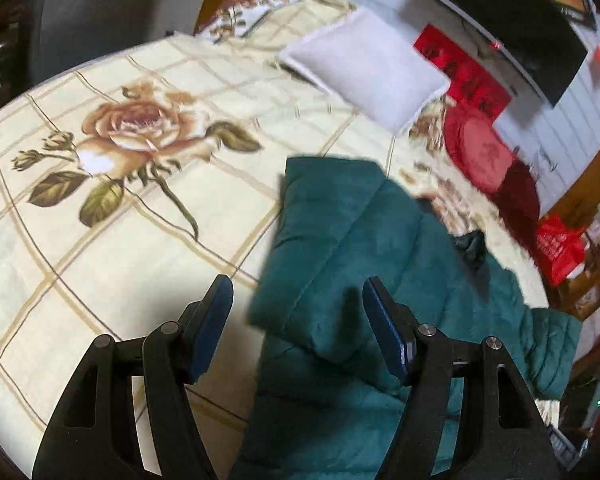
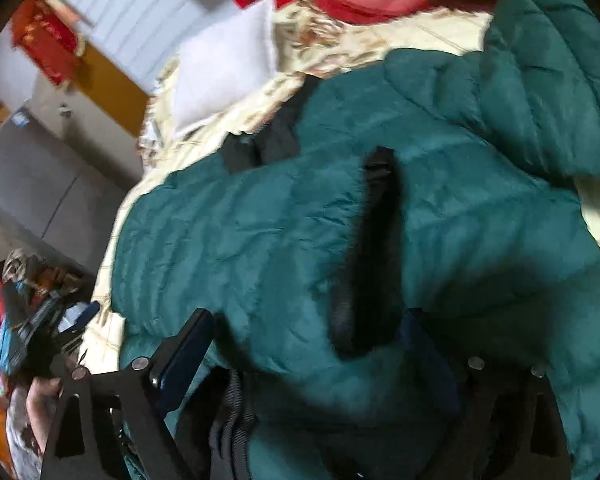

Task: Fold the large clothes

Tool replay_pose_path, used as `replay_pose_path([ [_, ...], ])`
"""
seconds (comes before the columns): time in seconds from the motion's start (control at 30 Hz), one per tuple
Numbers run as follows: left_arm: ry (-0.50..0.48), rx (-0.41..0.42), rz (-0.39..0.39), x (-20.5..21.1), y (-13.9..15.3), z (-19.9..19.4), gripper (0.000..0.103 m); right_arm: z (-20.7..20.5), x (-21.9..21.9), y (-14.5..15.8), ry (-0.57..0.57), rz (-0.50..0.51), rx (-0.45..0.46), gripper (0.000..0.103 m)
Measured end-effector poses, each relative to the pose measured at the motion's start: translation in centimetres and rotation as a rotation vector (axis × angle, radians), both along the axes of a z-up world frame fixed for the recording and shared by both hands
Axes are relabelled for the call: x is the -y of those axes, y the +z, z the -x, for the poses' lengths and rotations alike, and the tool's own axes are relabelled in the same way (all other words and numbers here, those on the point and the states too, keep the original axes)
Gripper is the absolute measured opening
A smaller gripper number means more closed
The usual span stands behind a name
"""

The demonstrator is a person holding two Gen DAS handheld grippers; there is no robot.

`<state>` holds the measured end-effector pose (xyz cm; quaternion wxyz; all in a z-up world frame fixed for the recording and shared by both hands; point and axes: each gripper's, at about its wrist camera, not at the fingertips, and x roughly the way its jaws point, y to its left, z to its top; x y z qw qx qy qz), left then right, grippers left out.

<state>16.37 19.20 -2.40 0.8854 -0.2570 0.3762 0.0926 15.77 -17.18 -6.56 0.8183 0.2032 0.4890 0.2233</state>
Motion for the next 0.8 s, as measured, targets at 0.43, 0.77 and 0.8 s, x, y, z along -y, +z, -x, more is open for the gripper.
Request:
replay_pose_path([
  [0.43, -0.109, 0.105, -0.045, 2.4, 1.1, -1.2, 0.068, -1.0, 5.1, 3.8, -0.180, 0.263, 0.170, 0.014],
  [0.77, -0.297, 0.041, -0.203, 7.0, -0.9, -4.2, 0.068, -1.0, 8.2, 2.0, -0.164, 0.053, 0.035, 0.029],
  [0.8, -0.289, 0.032, -0.219, 7.0, -1.0, -4.3, 0.068, -1.2, 8.1, 2.8, -0.171, 0.060, 0.059, 0.036],
])
